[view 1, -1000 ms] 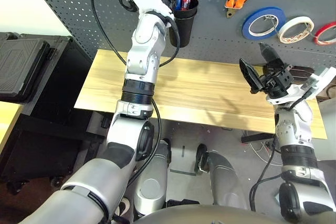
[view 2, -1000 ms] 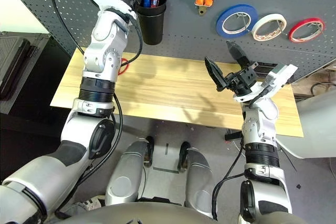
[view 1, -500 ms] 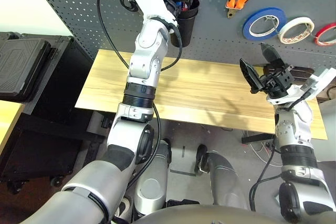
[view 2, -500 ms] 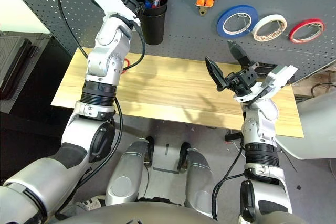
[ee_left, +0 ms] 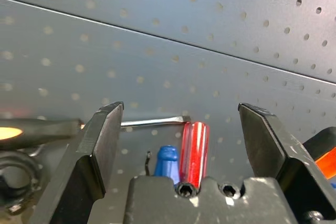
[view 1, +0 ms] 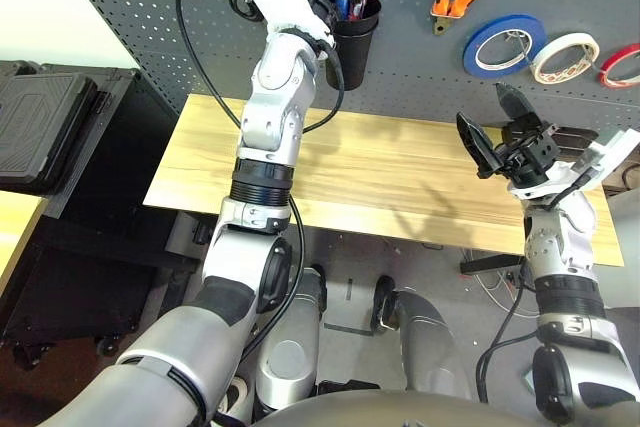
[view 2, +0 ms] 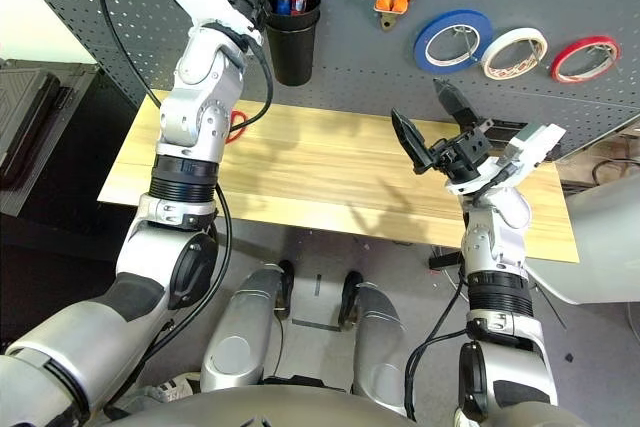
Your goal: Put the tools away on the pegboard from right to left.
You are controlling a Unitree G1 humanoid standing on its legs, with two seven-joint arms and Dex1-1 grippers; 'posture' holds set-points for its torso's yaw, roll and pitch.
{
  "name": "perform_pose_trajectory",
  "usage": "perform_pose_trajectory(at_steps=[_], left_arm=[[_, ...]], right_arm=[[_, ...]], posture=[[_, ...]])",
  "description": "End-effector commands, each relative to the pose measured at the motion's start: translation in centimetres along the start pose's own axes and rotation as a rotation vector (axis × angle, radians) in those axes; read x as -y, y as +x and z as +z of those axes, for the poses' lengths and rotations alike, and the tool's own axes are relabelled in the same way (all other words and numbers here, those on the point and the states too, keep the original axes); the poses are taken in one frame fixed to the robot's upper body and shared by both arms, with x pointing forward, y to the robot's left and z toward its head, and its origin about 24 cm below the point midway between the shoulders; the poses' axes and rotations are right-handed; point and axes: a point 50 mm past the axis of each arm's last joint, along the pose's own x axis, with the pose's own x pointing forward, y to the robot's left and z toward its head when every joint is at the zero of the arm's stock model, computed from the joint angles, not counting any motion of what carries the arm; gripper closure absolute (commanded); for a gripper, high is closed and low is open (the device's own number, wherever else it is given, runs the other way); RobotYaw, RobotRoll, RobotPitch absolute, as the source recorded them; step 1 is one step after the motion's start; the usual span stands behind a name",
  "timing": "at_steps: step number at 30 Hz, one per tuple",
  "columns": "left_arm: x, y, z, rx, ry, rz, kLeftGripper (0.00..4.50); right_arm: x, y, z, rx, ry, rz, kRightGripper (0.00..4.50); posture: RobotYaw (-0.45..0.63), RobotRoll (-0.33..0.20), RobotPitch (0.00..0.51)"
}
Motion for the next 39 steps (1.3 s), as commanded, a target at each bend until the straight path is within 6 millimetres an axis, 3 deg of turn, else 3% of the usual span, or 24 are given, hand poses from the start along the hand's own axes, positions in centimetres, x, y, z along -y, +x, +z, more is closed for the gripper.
perform_pose_trajectory(at_steps=[1,11,20,27,34,39], left_arm=[[-0.7,-1.1,0.9,0.017,0.016,0.025,0.03],[-2.7,-6.6,4.0,0.044,0.048,0.070,0.03],[-3.7,-9.9,3.1,-0.050,0.078,0.146,0.03],[-4.5,-12.1,0.8,-0.154,0.091,0.196,0.03],[-6.7,-16.1,-4.9,-0.425,0.189,0.273,0.03],[-7.4,-16.9,-7.3,-0.513,0.238,0.279,0.03]], right_arm=[[-0.3,-0.1,-0.4,-0.012,-0.002,0.011,0.00],[-2.9,0.9,-1.4,-0.087,0.057,0.082,0.00],[-4.3,1.0,-2.1,-0.122,0.086,0.128,0.00],[-4.5,1.1,-2.4,-0.157,0.080,0.146,0.00],[-5.1,0.2,-3.9,-0.315,0.064,0.153,0.00],[-5.2,-0.3,-4.7,-0.397,0.054,0.142,0.00]], posture=[[0.26,0.000,0.209],[0.30,0.000,0.231],[0.33,0.000,0.251],[0.33,0.000,0.259],[0.33,0.000,0.270],[0.32,0.000,0.284]])
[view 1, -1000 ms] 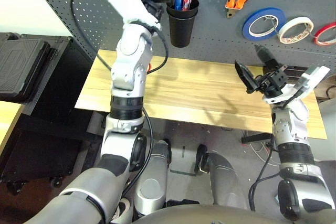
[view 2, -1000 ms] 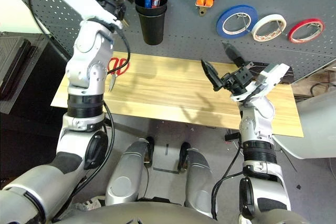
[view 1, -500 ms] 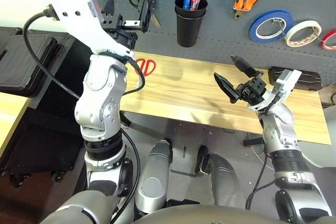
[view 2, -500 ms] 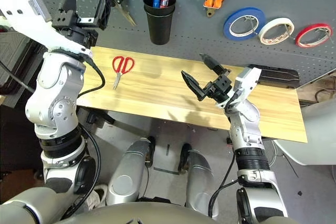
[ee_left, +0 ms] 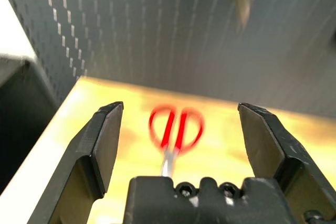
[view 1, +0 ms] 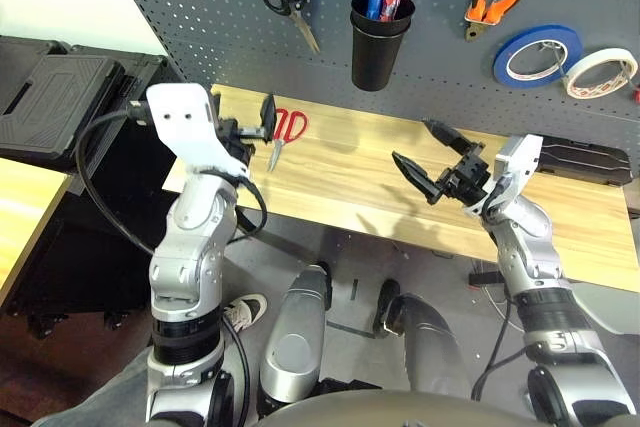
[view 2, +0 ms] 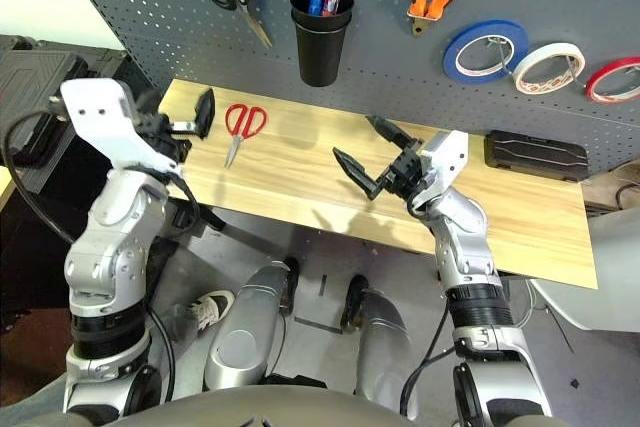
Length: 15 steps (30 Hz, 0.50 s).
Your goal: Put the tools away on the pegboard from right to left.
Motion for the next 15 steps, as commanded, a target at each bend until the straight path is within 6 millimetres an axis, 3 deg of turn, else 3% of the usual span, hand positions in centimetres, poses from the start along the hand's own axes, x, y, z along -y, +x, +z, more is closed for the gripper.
perform_pose_trajectory(at_steps=[1,15], left_arm=[[0.1,0.4,-1.5,-0.038,0.040,-0.008,0.03],[-1.9,4.1,-5.4,-0.213,0.154,0.077,0.03]], right_arm=[[-0.3,-0.6,-1.3,-0.085,0.016,-0.013,0.00],[-1.2,-0.4,-2.0,-0.130,0.002,-0.030,0.00]], posture=[[0.32,0.000,0.285],[0.28,0.000,0.306]])
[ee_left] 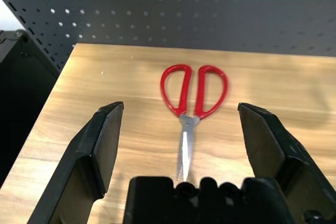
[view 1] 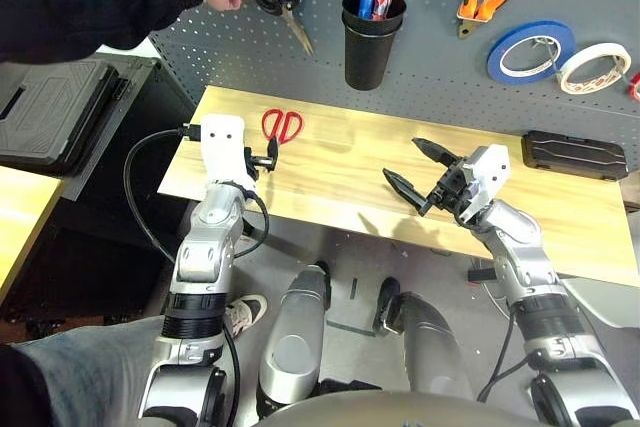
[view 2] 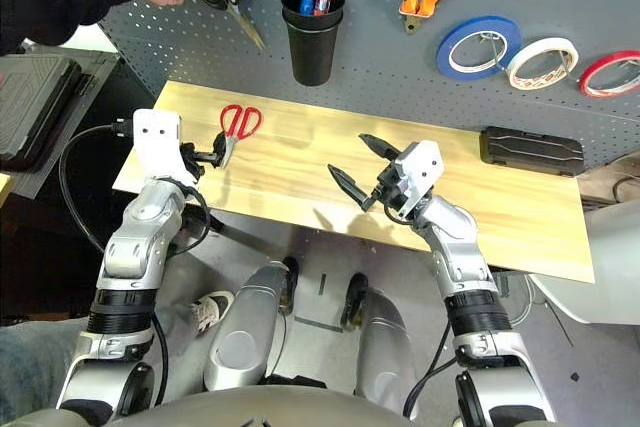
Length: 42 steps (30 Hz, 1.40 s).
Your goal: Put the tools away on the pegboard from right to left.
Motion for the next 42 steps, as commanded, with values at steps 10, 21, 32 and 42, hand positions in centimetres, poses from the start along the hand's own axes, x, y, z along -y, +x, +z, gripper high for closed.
perform_pose_trajectory(at_steps=[10,21,32,42], left_arm=[[-1.1,4.4,-2.4,-0.113,0.072,0.090,0.03],[-0.8,5.2,-2.8,-0.112,0.065,0.085,0.03],[-1.6,2.7,-4.7,-0.157,0.113,0.110,0.03],[-3.5,1.1,-5.6,-0.179,0.122,0.192,0.03]], right_arm=[[-0.2,-0.8,-0.1,-0.035,-0.029,-0.018,0.00],[0.4,-1.7,0.2,-0.057,-0.053,-0.055,0.00],[1.3,-3.4,0.5,-0.092,-0.062,-0.070,0.00],[1.7,-3.5,0.4,-0.107,-0.058,-0.048,0.00]], posture=[[0.23,0.000,0.303],[0.20,0.000,0.313],[0.22,0.000,0.322],[0.25,0.000,0.320]])
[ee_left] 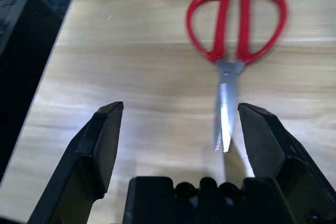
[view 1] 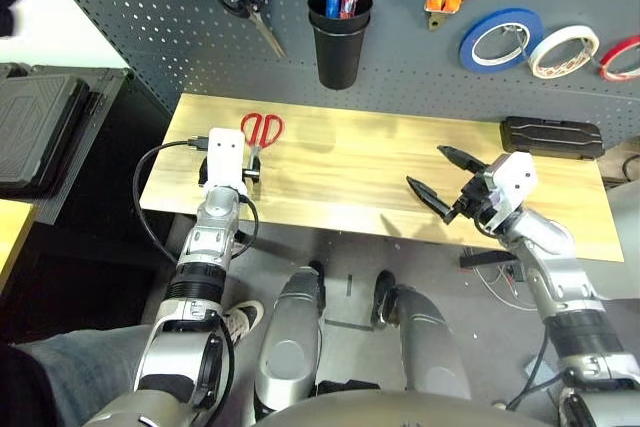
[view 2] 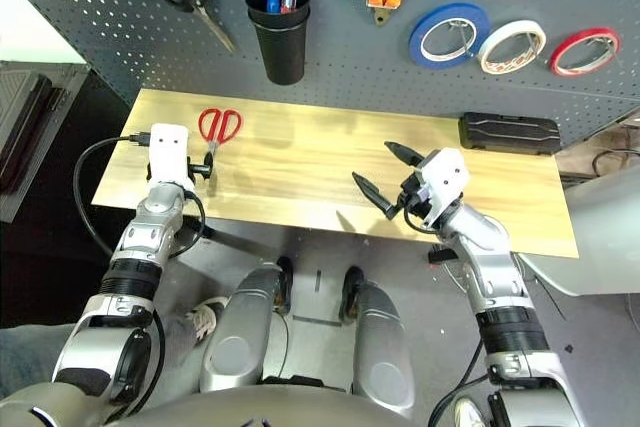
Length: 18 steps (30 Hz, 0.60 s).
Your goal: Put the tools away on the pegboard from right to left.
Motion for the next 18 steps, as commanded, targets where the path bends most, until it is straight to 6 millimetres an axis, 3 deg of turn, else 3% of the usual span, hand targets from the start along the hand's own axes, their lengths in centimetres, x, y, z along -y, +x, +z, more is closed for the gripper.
perform_pose_trajectory(at_steps=[1,8,18], left_arm=[[-0.8,0.1,-0.2,0.003,0.022,0.047,0.03],[-0.8,2.0,1.7,0.056,0.026,0.068,0.03],[0.0,2.6,2.0,0.057,0.017,0.048,0.03]], right_arm=[[0.0,-0.1,-0.2,-0.009,0.015,0.008,0.00],[0.3,0.4,0.1,0.002,0.012,0.013,0.00],[-0.9,0.4,-0.2,-0.026,0.045,0.055,0.00]], posture=[[0.25,0.000,0.321],[0.24,0.000,0.318],[0.22,0.000,0.323]])
